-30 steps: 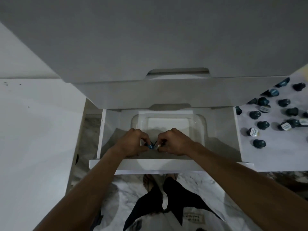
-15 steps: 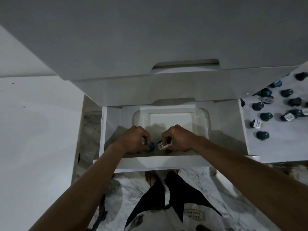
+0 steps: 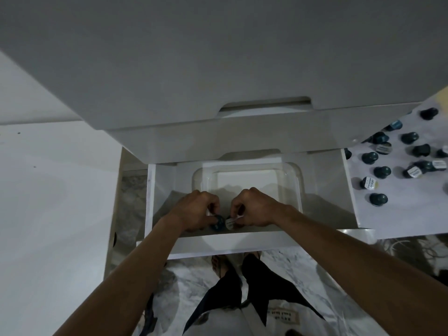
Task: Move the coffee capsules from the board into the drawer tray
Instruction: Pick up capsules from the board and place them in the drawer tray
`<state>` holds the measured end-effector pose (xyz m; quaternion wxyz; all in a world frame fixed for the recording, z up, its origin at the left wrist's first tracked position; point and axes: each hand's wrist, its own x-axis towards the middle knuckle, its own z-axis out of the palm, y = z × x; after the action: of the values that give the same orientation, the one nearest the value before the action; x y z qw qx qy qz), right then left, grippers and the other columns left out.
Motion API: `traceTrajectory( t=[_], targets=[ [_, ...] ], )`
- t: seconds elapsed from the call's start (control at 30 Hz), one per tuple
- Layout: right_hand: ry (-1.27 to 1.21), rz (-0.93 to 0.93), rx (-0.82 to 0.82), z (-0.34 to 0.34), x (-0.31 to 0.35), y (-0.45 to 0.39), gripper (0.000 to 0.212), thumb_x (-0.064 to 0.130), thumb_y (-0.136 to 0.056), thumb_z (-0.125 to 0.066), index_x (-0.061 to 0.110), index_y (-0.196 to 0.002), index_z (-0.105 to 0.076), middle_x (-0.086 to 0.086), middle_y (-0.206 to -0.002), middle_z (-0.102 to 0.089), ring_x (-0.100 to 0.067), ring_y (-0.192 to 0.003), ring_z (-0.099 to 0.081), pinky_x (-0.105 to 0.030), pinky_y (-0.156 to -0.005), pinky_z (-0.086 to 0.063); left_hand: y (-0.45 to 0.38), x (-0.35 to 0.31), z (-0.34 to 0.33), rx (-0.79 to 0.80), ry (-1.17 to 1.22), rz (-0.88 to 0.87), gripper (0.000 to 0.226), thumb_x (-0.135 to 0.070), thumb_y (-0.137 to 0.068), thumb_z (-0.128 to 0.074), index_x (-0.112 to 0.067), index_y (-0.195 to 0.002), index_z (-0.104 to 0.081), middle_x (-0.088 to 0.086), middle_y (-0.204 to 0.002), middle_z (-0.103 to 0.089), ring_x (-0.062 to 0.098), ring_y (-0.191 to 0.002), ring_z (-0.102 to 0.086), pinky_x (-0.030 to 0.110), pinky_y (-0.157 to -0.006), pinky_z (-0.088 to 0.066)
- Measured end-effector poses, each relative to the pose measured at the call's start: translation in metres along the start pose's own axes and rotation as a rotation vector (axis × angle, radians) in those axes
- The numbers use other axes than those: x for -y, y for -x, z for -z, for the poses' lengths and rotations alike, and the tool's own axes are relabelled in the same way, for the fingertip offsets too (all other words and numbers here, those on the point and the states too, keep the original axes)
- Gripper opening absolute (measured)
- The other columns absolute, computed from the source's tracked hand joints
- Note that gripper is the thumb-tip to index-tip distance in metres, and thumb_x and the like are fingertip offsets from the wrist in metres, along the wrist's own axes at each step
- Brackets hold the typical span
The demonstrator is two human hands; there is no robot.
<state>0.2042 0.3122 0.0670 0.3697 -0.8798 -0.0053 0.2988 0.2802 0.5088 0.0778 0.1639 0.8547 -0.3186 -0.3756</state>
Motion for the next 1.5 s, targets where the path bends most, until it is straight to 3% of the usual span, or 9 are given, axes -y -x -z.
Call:
traceTrajectory(
  t=[0.1,0.33,0.57,0.7,1.0,1.13,1.2,1.3,1.5],
  targets=[
    [-0.036,-0.007,-0.069,0.009,0.004,0.008,0.024,0.026,-0.071,-0.085,0.020,-0.091,-0.072,0.008,-0.093,-0.066,-0.008,-0.086,-0.064,-0.025,-0.077,-0.055,0.003,-0.004,0.007,-0.057,-0.016,-0.013,0.019,-0.035,-0.076,-0.076,-0.031,-0.091,-0.064,-0.013,-0.098,-0.066,0.008,-0.090,-0.060,0.032,-0.082,-0.053],
    [-0.241,-0.014,-0.403,0.039,0.016,0.043,0.047,0.034,-0.071,-0.085,0.018,-0.112,-0.068,0.003,-0.107,-0.069,-0.010,-0.089,-0.066,-0.026,-0.082,-0.056,0.001,-0.044,0.034,-0.221,0.105,-0.049,0.032,-0.035,-0.079,-0.075,-0.025,-0.108,-0.065,-0.008,-0.101,-0.066,0.008,-0.078,-0.065,0.030,-0.078,-0.055],
    [-0.417,0.032,-0.651,0.072,-0.001,0.104,0.045,0.032,-0.075,-0.083,0.018,-0.115,-0.068,0.005,-0.104,-0.069,-0.003,-0.087,-0.066,-0.010,-0.074,-0.052,-0.007,-0.116,0.040,-0.401,0.095,-0.171,0.030,-0.031,-0.080,-0.076,-0.021,-0.107,-0.067,-0.006,-0.095,-0.069,0.008,-0.078,-0.066,0.022,-0.073,-0.055],
    [-0.373,0.094,-0.751,0.098,-0.035,0.153,0.034,0.033,-0.076,-0.081,0.018,-0.105,-0.071,0.006,-0.098,-0.072,-0.002,-0.083,-0.067,-0.015,-0.075,-0.054,-0.017,-0.177,0.030,-0.529,0.130,-0.235,0.019,-0.029,-0.078,-0.078,-0.023,-0.093,-0.069,-0.012,-0.084,-0.069,0.002,-0.072,-0.065,0.005,-0.065,-0.047],
    [-0.287,0.056,-0.943,0.165,-0.177,0.274,0.016,0.018,-0.085,-0.072,0.016,-0.101,-0.072,0.007,-0.083,-0.071,0.001,-0.077,-0.065,-0.005,-0.069,-0.046,-0.071,-0.350,-0.047,-0.764,0.297,-0.322,0.011,-0.022,-0.079,-0.075,-0.021,-0.088,-0.070,-0.011,-0.075,-0.070,0.004,-0.069,-0.065,0.016,-0.070,-0.052],
    [-0.241,-0.016,-0.949,0.178,-0.224,0.295,0.014,0.010,-0.085,-0.069,0.014,-0.098,-0.071,0.005,-0.076,-0.068,0.006,-0.067,-0.061,-0.003,-0.060,-0.044,-0.096,-0.390,-0.096,-0.752,0.306,-0.209,0.017,-0.024,-0.080,-0.074,-0.023,-0.096,-0.069,-0.011,-0.083,-0.069,0.001,-0.072,-0.064,0.022,-0.071,-0.054],
    [-0.200,-0.041,-0.892,0.177,-0.242,0.294,0.016,0.011,-0.084,-0.069,0.015,-0.099,-0.071,0.005,-0.080,-0.068,0.001,-0.067,-0.062,-0.009,-0.064,-0.047,-0.106,-0.396,-0.118,-0.740,0.275,-0.132,0.021,-0.022,-0.081,-0.072,-0.022,-0.102,-0.068,-0.006,-0.093,-0.070,0.005,-0.077,-0.065,0.025,-0.074,-0.054],
    [-0.109,-0.068,-0.758,0.169,-0.262,0.278,0.021,0.016,-0.084,-0.070,0.019,-0.105,-0.069,0.003,-0.091,-0.071,-0.009,-0.076,-0.065,-0.026,-0.075,-0.054,-0.122,-0.392,-0.141,-0.681,0.220,-0.031,0.028,-0.014,-0.086,-0.065,-0.017,-0.114,-0.065,0.002,-0.111,-0.067,0.017,-0.098,-0.063,0.024,-0.085,-0.046],
    [0.036,-0.146,-0.522,0.141,-0.280,0.245,0.035,0.021,-0.088,-0.061,0.029,-0.122,-0.062,0.000,-0.124,-0.063,-0.022,-0.107,-0.061,-0.036,-0.088,-0.051,-0.157,-0.367,-0.165,-0.578,0.201,0.007,0.043,-0.004,-0.086,-0.060,-0.018,-0.126,-0.057,0.002,-0.129,-0.057,0.020,-0.121,-0.051,0.029,-0.103,-0.040]
  ],
)
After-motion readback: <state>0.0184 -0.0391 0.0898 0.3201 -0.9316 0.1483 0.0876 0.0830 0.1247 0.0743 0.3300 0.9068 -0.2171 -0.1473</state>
